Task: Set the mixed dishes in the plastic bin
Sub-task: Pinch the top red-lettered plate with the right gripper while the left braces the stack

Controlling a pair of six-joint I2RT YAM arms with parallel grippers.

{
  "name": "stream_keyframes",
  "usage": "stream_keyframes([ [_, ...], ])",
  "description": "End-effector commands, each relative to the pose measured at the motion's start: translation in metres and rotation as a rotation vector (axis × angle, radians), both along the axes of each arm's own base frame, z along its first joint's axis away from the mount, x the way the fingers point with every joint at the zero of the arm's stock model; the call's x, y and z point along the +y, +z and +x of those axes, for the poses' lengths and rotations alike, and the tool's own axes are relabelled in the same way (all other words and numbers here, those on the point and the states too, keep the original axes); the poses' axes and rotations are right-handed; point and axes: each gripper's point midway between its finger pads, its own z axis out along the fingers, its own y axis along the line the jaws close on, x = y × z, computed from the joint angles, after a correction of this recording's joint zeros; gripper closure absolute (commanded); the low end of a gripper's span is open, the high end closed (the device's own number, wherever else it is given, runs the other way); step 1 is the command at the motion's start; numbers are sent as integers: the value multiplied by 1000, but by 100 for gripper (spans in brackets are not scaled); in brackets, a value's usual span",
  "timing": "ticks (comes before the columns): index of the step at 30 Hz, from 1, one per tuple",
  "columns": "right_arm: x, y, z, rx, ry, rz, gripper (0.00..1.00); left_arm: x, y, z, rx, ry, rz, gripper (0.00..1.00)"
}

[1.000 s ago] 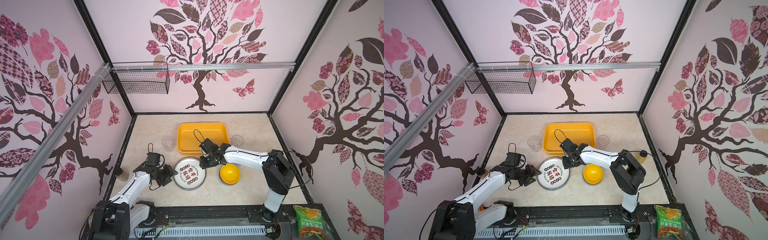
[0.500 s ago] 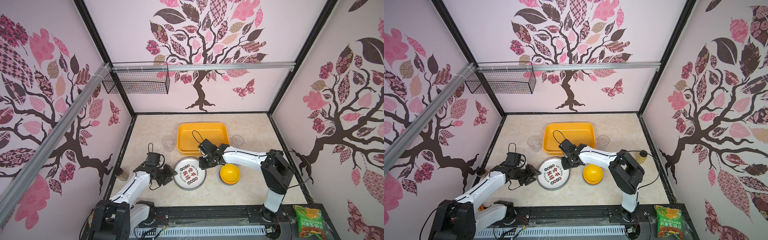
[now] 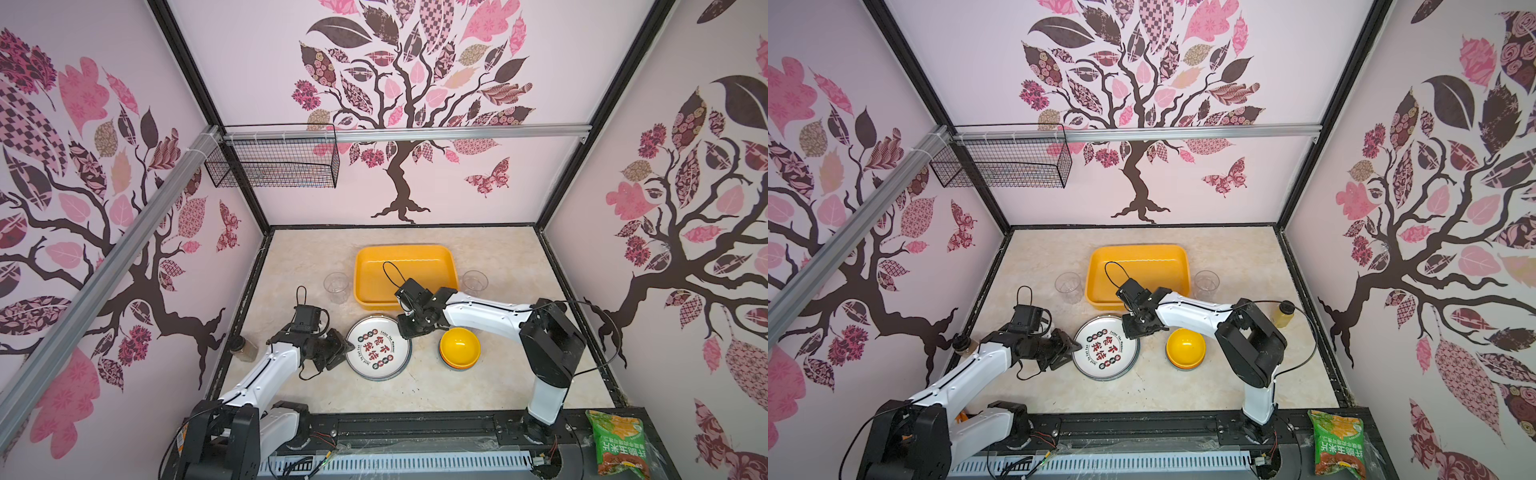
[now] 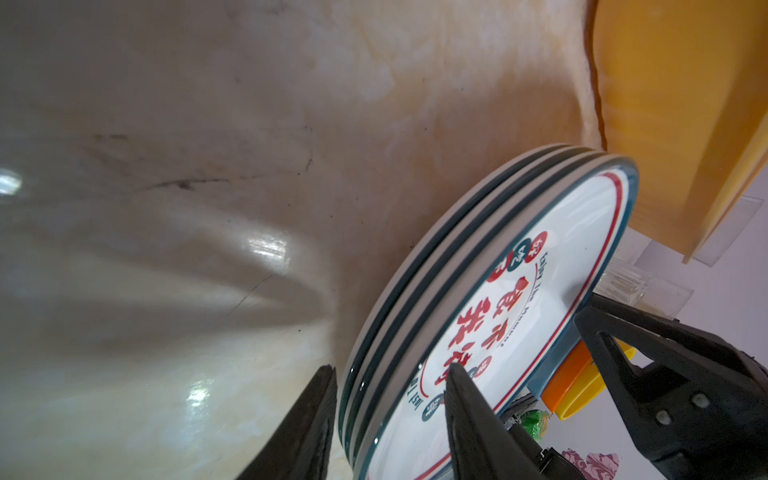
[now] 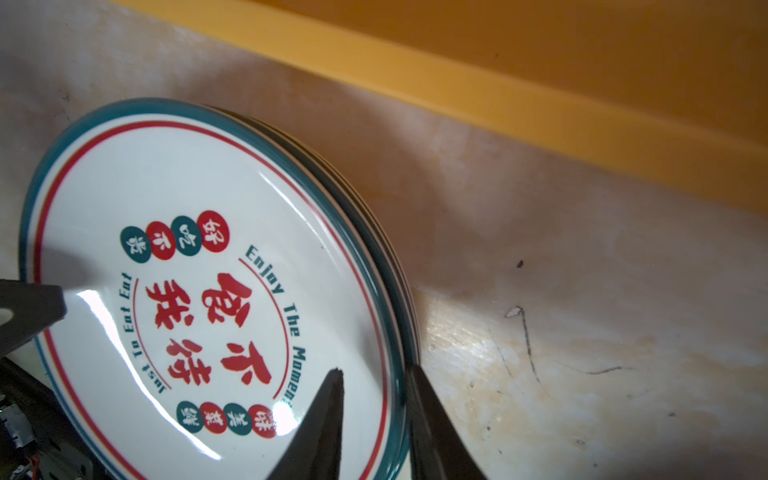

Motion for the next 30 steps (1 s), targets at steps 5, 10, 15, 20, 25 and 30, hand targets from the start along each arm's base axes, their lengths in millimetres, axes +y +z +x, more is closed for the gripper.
stream_keyframes([
  [5, 11, -9, -4, 30, 36, -16, 75, 3, -2, -9, 10, 1, 19, 54],
  [10, 13, -11, -6, 40, 43, -11, 77, 8, 1, -14, 23, 23, 40, 49],
  [15, 17, -11, -8, 49, 53, 4, 76, 13, 5, -18, 21, 42, 67, 48],
  [20, 21, -11, -10, 55, 67, 22, 77, 15, 8, -18, 10, 55, 75, 50],
  [25, 25, -13, -14, 69, 82, 36, 81, 15, 7, -18, 16, 52, 73, 55],
  [30, 29, -13, -16, 77, 95, 50, 82, 14, 7, -18, 17, 50, 74, 58],
])
